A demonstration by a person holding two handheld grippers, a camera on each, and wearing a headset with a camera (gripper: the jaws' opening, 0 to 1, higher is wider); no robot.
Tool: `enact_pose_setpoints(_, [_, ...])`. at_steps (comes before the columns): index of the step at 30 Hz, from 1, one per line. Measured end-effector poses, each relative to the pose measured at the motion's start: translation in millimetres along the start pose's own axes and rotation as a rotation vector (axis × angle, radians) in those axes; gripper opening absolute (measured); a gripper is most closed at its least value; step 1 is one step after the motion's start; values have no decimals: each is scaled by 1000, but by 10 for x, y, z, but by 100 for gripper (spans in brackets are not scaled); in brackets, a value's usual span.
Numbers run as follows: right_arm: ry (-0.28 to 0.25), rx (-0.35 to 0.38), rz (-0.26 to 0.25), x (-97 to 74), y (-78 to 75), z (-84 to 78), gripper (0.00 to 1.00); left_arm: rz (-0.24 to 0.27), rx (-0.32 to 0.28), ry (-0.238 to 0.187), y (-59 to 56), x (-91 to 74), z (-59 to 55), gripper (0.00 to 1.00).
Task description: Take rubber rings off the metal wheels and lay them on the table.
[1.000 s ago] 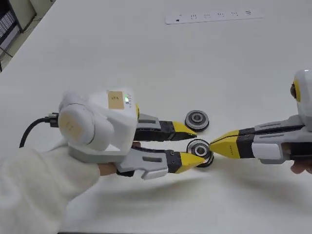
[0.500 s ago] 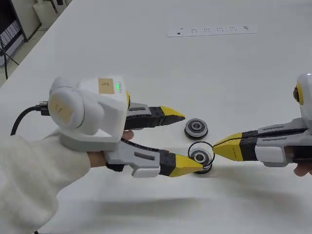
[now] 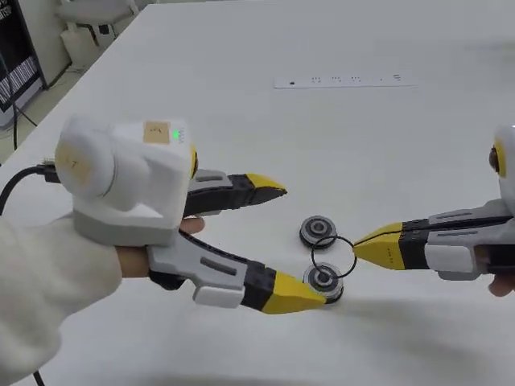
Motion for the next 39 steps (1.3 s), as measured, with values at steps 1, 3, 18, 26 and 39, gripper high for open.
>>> enact_pose_setpoints(1, [0, -1, -2, -7, 6, 7, 0, 4, 3, 3, 2, -23, -2, 84])
enact_pose_setpoints(3, [1, -10, -6, -24, 30, 26, 0, 12, 7, 7, 8, -68, 1, 87])
enact_pose_setpoints(18, [9, -52, -23, -159, 217, 149, 0, 70, 45, 15, -15, -430, 27, 100])
enact_pose_setpoints(26, [10, -76, -33, -221, 298, 208, 0, 105, 40, -7, -41, -600, 35, 100])
enact_pose_setpoints(39, [18, -120, -27, -210, 420, 322, 0, 138, 11, -16, -124, -780, -105, 100])
Point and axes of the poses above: the centre of the closed fingertips' face, and the gripper's own axes: x roughly forward along the fingers, y roughly to its left, z roughly out of its top, the point moved 3 cm from there along -x, roughly backward along the fingers, and after that the axes turned 2 degrees about y, right-handed, at the moved point
